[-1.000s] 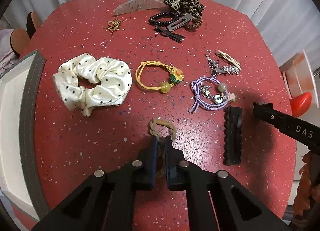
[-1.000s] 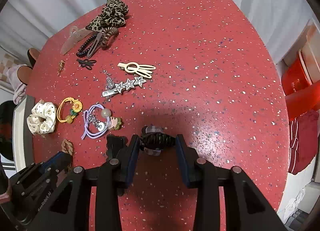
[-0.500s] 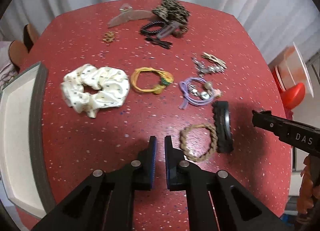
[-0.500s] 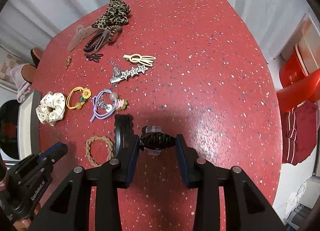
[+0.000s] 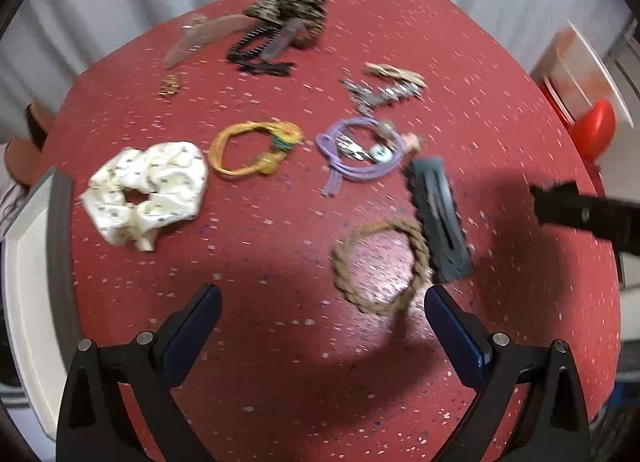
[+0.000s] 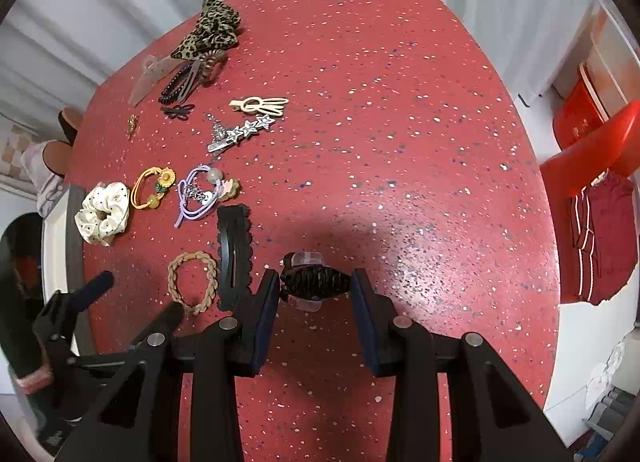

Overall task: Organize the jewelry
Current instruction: 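Lift the braided hair tie with the left tool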

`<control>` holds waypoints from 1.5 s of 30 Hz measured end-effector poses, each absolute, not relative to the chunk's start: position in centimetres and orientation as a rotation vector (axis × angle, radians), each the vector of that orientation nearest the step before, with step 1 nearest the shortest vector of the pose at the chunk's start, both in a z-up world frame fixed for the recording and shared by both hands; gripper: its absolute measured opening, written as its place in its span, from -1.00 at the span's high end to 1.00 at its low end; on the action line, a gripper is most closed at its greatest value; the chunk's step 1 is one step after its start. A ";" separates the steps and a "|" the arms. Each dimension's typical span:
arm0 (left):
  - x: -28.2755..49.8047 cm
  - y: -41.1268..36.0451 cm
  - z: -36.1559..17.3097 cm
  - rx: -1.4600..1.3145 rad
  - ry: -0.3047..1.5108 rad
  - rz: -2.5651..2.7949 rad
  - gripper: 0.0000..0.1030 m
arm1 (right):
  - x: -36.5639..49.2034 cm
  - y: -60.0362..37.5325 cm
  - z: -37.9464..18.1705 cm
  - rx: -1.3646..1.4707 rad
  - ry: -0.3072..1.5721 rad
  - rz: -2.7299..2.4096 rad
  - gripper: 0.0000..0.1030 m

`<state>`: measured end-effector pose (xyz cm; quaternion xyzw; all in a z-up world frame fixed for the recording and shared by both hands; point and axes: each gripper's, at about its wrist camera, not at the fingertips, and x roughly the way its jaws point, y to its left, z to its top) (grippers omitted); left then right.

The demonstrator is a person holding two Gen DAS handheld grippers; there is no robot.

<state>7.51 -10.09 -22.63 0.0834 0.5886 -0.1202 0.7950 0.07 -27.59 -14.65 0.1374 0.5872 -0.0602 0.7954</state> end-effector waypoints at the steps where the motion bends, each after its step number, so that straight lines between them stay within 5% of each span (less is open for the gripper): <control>1: 7.5 -10.4 -22.9 0.190 1.269 -0.273 -0.98 | 0.0 -27.7 -14.6 0.295 1.260 -0.130 0.23; 14: 9.2 -11.1 -23.7 0.178 1.264 -0.297 -0.76 | -0.3 -28.3 -14.5 0.304 1.257 -0.135 0.23; 17: 9.0 -10.7 -23.2 0.182 1.240 -0.310 -0.25 | -0.3 -28.2 -14.5 0.306 1.258 -0.134 0.23; 19: 9.1 -10.5 -22.7 0.183 1.229 -0.326 0.56 | -0.2 -28.0 -14.5 0.304 1.258 -0.131 0.23; 20: 9.4 -10.5 -22.5 0.178 1.235 -0.336 0.74 | -0.2 -27.9 -14.6 0.303 1.259 -0.130 0.23; 25: 9.8 -9.8 -22.1 0.075 1.255 -0.333 0.90 | -0.2 -27.2 -14.4 0.297 1.258 -0.122 0.23; 45: 7.1 -5.2 -19.1 -0.048 1.233 -0.277 0.90 | -0.4 -23.9 -13.7 0.252 1.271 -0.078 0.23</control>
